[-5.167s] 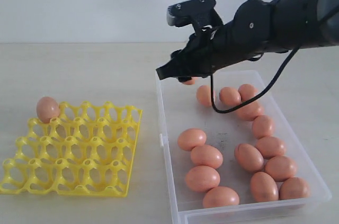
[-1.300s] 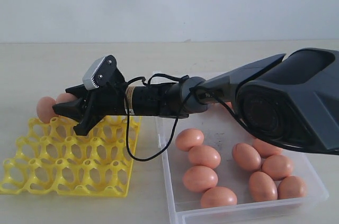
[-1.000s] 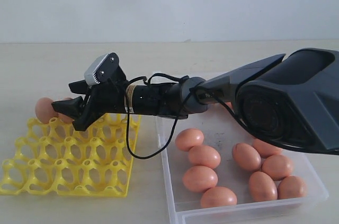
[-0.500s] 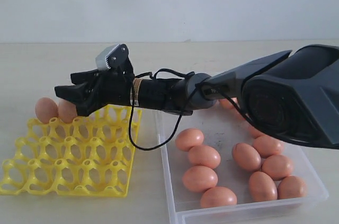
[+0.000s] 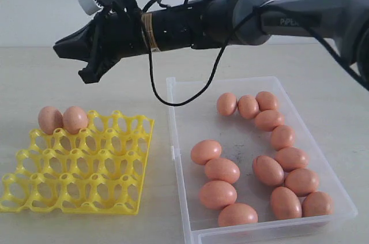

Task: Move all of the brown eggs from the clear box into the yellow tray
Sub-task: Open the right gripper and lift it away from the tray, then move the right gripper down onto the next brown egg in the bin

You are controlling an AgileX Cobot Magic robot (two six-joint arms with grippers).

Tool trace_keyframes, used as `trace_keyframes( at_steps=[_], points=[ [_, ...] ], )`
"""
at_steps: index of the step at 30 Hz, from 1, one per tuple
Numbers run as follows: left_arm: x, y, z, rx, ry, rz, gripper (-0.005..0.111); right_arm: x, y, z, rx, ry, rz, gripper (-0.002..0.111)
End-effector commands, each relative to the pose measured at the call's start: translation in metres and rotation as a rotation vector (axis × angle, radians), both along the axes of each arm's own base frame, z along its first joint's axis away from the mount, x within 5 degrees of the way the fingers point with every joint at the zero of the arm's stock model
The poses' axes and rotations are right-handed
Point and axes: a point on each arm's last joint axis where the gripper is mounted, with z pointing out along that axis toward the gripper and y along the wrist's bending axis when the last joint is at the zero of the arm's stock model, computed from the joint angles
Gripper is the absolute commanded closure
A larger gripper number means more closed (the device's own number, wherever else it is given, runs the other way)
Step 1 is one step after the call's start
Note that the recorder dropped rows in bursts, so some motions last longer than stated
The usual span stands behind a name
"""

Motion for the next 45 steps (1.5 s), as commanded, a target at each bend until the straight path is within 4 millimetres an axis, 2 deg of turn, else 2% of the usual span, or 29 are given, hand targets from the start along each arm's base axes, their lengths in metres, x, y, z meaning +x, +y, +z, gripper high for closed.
trace_keyframes(
  at_steps=[1,3,7,16,19,23,26,28,31,35,39,45],
  points=[
    [0.0,0.0,0.002,-0.001,-0.007,-0.005,0.103,0.006,-0.007,0.026,-0.102,-0.019,-0.245,0.109],
    [0.0,0.0,0.002,-0.001,-0.007,-0.005,0.103,0.009,-0.013,0.04,-0.103,0.013,-0.393,0.109],
    [0.0,0.0,0.002,-0.001,-0.007,-0.005,0.103,0.008,-0.034,0.051,-0.084,0.047,-0.593,0.109],
    [0.0,0.0,0.002,-0.001,-0.007,-0.005,0.103,-0.001,-0.087,0.042,-0.215,-0.082,-0.947,0.109],
    [0.0,0.0,0.002,-0.001,-0.007,-0.005,0.103,-0.007,-0.108,0.037,-0.325,-0.165,-1.06,0.109],
    [0.0,0.0,0.002,-0.001,-0.007,-0.005,0.103,-0.015,-0.138,0.024,-0.612,-0.184,-1.218,0.109],
    [0.0,0.0,0.002,-0.001,-0.007,-0.005,0.103,-0.024,-0.15,0.011,-0.861,-0.099,-1.191,0.109],
    [0.0,0.0,0.002,-0.001,-0.007,-0.005,0.103,-0.03,-0.149,0.003,-0.922,-0.013,-1.123,0.109],
    [0.0,0.0,0.002,-0.001,-0.007,-0.005,0.103,-0.035,-0.141,-0.003,-0.882,0.083,-1.016,0.109],
    [0.0,0.0,0.002,-0.001,-0.007,-0.005,0.103,-0.029,-0.14,-0.011,-0.694,0.16,-0.984,0.109],
    [0.0,0.0,0.002,-0.001,-0.007,-0.005,0.103,-0.027,-0.154,-0.031,-0.558,0.227,-0.974,0.109],
    [0.0,0.0,0.002,-0.001,-0.007,-0.005,0.103,-0.026,-0.195,-0.062,-0.391,0.342,-0.993,0.109]
  ],
)
